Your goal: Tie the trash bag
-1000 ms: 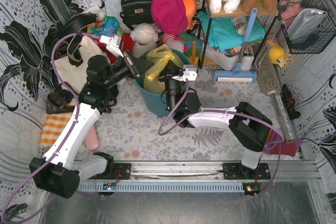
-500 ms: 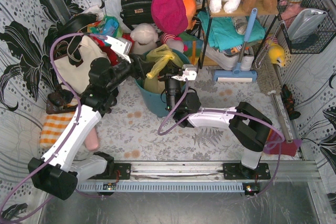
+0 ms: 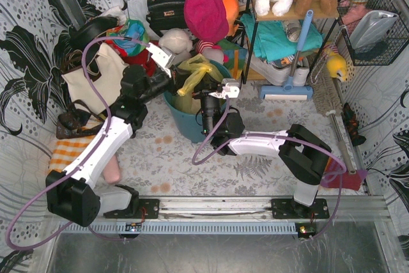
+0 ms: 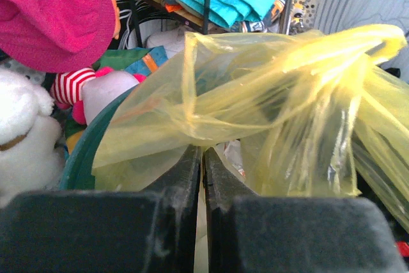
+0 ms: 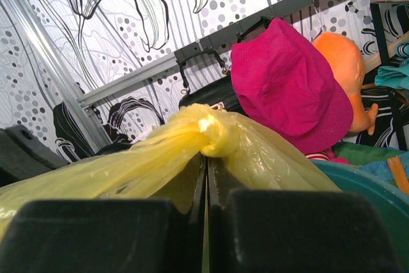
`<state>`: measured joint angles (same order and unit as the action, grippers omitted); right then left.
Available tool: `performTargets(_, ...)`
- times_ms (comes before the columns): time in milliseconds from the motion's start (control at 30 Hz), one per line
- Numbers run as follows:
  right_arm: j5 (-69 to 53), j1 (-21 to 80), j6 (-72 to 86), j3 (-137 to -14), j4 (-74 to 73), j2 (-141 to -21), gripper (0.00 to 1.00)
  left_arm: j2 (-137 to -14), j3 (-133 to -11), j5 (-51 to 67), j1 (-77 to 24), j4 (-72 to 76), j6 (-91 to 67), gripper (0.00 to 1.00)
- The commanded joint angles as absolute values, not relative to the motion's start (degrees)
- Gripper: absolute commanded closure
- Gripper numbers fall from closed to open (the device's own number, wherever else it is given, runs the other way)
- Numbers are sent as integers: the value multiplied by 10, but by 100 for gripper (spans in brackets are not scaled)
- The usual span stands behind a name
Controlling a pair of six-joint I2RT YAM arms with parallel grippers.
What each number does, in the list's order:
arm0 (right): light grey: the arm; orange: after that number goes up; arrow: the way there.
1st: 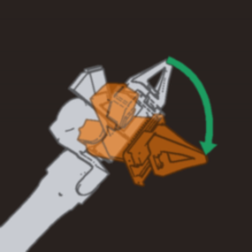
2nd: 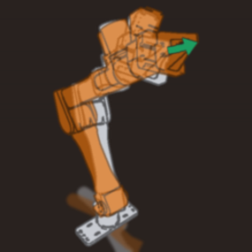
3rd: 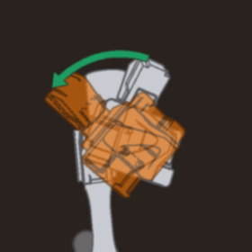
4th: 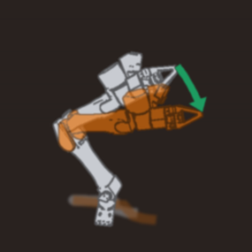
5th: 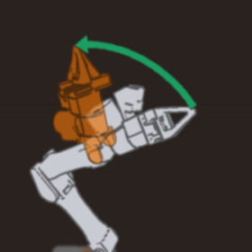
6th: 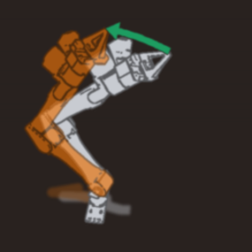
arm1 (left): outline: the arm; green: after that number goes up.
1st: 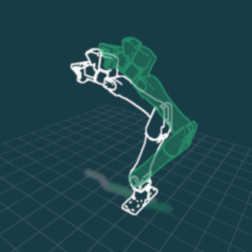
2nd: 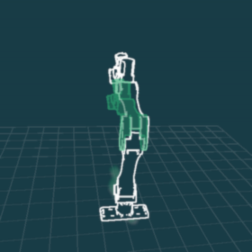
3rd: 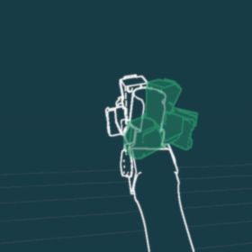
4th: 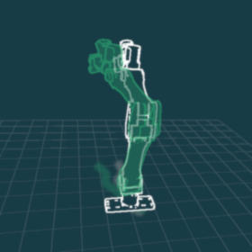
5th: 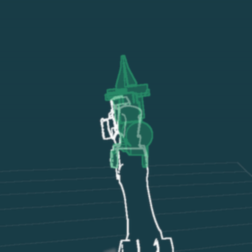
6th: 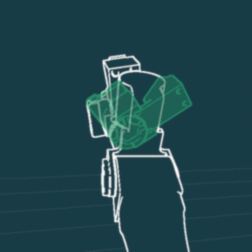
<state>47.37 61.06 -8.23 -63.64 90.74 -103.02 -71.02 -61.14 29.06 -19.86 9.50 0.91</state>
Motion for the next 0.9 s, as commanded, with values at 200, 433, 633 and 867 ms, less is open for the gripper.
performTargets(200, 463, 608, -83, -653, 975, -1031, 100, -607, -557, 403, -200, 122, -14, 100)
performTargets(433, 421, 608, -79, -666, 971, -1033, 100, -596, -540, 405, -201, 84, -28, 100)
performTargets(633, 375, 607, -75, -674, 969, -1031, 100, -611, -538, 392, -201, 62, -35, 100)
performTargets(867, 354, 607, -107, -696, 966, -1045, 100, -625, -546, 447, -211, 54, -41, 100)
